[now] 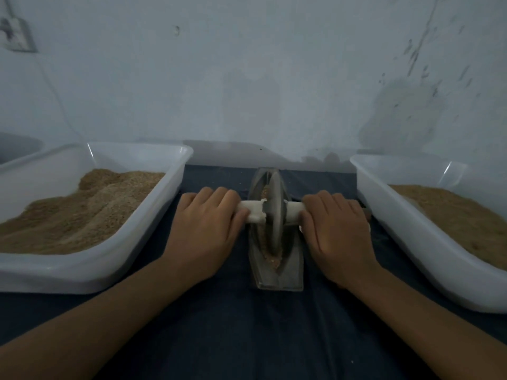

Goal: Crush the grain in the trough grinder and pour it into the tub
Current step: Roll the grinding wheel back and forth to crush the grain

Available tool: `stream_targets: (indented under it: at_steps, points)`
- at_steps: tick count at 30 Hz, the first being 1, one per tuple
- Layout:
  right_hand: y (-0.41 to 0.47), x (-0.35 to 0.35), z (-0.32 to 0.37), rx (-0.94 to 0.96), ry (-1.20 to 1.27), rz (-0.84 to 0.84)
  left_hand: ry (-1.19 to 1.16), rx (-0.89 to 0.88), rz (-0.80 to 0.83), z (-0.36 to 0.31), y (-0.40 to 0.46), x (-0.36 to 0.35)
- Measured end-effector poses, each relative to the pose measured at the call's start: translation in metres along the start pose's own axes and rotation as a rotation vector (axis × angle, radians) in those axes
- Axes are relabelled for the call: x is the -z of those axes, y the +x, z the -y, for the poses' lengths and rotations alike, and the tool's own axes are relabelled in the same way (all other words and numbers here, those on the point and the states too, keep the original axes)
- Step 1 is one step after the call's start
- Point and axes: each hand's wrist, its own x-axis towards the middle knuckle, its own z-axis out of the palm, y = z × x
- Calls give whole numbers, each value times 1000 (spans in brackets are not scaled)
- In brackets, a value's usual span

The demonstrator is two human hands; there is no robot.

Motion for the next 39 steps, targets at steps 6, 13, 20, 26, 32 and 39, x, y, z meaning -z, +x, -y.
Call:
stream_targets:
  at_steps: [6, 13, 20, 26, 32, 39]
  points:
    - [42, -30, -12, -134, -86, 123, 167, 137, 28, 2, 48, -35]
    - [85, -52, -27, -268, -47, 239, 364, -21, -37, 15, 78, -55]
    - [67, -31, -6, -86, -84, 61, 57, 180, 2, 13, 46, -51]
    - [27, -2, 11, -199, 43, 154, -70, 205, -6, -7, 21, -15]
    - [-2, 33, 13, -76, 153, 101, -209, 84, -39, -9, -18, 17]
    - [26, -11, 3, -166, 37, 95, -8, 197, 42, -8, 27, -18]
